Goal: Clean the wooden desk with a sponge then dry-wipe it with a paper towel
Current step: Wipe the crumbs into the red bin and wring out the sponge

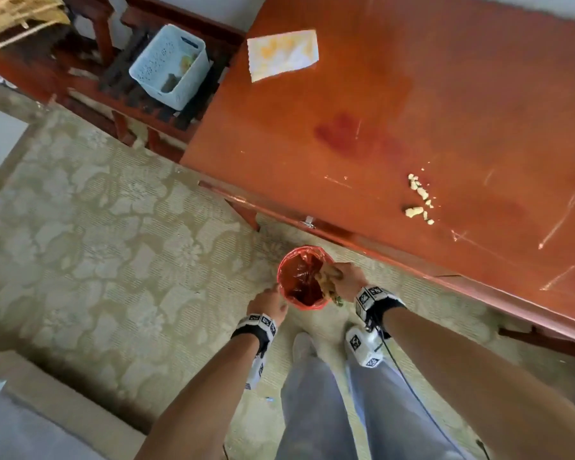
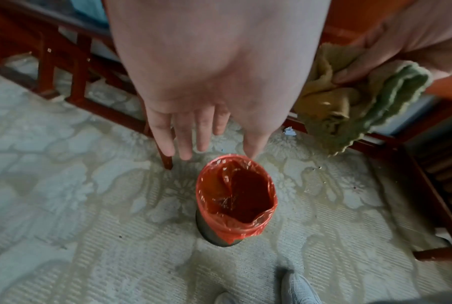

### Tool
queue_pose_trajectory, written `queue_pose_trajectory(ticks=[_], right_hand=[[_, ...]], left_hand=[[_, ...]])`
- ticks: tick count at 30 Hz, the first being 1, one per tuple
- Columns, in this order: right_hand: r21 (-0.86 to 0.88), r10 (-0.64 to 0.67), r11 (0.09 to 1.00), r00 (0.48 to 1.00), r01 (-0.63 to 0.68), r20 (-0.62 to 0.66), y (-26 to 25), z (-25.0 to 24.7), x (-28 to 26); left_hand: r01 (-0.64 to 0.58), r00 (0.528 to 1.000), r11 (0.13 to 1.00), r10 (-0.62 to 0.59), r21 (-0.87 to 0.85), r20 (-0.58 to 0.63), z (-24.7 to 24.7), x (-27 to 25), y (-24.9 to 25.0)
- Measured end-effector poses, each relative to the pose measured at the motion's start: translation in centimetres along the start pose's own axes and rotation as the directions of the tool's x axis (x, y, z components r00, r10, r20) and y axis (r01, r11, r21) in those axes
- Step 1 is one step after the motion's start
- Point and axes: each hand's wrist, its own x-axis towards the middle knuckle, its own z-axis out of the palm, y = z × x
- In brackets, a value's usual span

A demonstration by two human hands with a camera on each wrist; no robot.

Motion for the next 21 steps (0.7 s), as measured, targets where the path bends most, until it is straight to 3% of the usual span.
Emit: queue_pose_trajectory(ticks=[3, 8, 11, 14, 16, 19, 21], right_hand=[[-0.059, -0.013, 0.998, 1.000, 0.012, -0.011, 3.4, 3.8, 6.8], [0.056, -0.130, 0.990, 0.991, 0.132, -0.036, 6.3, 7.8, 15.2], [-0.169, -0.240, 0.957, 0.971, 0.236, 0.000, 8.2, 9.4, 19.1], [-0.214, -0.266, 0.940, 0.963, 0.267, 0.037, 10.0, 10.5, 21.9], [-0.164, -0.249, 0.954, 0.968, 0.252, 0.041, 11.1, 11.2, 23.5], [-0.126, -0.324, 0.938, 0.946, 0.323, 0.013, 12.0, 11.3, 24.4], [-0.161, -0.338, 0.924, 0.938, 0.346, 0.075, 11.9, 11.1, 24.4]], left_hand=[[0.025, 0.999, 0.994, -0.028, -0.102, -0.028, 5.1, 4.8, -1.3], [0.045, 0.994, 0.963, -0.069, -0.266, -0.079, 12.6, 12.6, -2.7], [0.063, 0.991, 0.927, -0.102, -0.370, -0.086, 15.8, 16.6, -3.3], [0.056, 0.986, 0.897, -0.120, -0.439, -0.118, 17.4, 19.5, -3.4], [0.076, 0.981, 0.878, -0.152, -0.473, -0.125, 17.9, 20.9, -3.5], [0.115, 0.970, 0.837, -0.210, -0.534, -0.120, 18.4, 22.3, -3.9], [0.142, 0.964, 0.804, -0.244, -0.578, -0.102, 18.6, 22.7, -4.4]])
